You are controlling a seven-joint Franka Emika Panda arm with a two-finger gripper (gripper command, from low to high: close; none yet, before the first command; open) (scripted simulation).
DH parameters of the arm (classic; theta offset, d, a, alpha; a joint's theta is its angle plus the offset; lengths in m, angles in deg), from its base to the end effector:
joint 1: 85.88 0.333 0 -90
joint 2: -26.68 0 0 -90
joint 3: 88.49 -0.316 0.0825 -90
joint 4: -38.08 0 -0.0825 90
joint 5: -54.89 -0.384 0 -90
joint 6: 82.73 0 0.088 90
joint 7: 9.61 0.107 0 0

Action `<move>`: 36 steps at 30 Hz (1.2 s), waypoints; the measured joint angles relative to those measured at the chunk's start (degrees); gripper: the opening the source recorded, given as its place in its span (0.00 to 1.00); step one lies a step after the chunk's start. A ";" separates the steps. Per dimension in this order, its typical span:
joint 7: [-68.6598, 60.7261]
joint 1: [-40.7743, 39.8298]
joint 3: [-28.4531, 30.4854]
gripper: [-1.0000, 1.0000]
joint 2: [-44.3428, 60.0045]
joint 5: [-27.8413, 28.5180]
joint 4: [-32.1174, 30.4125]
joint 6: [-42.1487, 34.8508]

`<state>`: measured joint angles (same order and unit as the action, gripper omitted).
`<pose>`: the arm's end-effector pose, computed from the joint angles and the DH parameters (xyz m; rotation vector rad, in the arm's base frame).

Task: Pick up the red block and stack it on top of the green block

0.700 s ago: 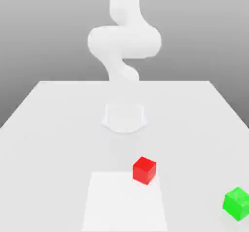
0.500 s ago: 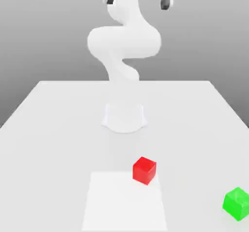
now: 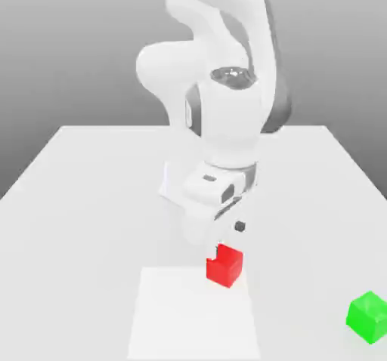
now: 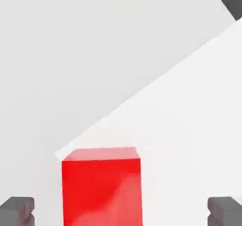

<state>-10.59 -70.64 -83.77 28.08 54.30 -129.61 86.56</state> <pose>0.3269 0.0597 0.1788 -3.1271 -0.2990 -0.0056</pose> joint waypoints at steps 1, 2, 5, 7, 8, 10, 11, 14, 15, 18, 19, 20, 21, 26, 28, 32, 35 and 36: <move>-0.72 -0.31 -0.53 0.50 2.16 -0.88 0.22 1.84; -1.39 -1.09 -1.50 0.50 4.28 -1.75 0.48 3.65; -1.96 -2.63 -3.17 0.00 8.03 -2.43 0.97 6.87; -1.92 -2.65 -3.17 0.00 8.03 -2.39 0.97 6.83; -1.89 -2.66 -3.18 0.00 8.03 -2.36 0.97 6.79; -1.98 -3.07 -3.60 0.00 8.86 -2.44 1.08 7.48; -1.87 -2.98 -3.48 0.00 8.24 -2.31 0.99 6.96; -0.57 -2.71 -2.75 0.00 3.30 -0.55 0.30 2.72; -0.16 -2.83 -2.66 0.00 1.31 0.02 0.02 1.02; 0.50 -3.01 -2.54 0.00 -4.81 1.06 -0.85 -4.22; 0.66 -2.89 -2.46 0.00 -6.68 1.26 -1.01 -5.91; 1.10 -2.39 -2.92 0.00 -6.80 1.02 0.14 -7.21; 1.65 -1.74 -3.50 0.00 -6.39 0.70 1.69 -8.37; 5.81 4.09 -5.94 0.00 -1.43 0.01 11.60 -13.35; 7.83 5.84 -6.83 0.00 0.80 0.16 15.74 -15.26; 12.16 9.03 -8.46 0.00 5.28 0.92 24.04 -19.07; 15.75 11.30 -9.79 0.00 8.68 1.93 30.23 -21.88; 16.91 12.12 -10.15 0.00 9.89 2.30 32.13 -22.58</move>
<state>6.32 -58.52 -93.92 37.97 56.60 -97.48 63.98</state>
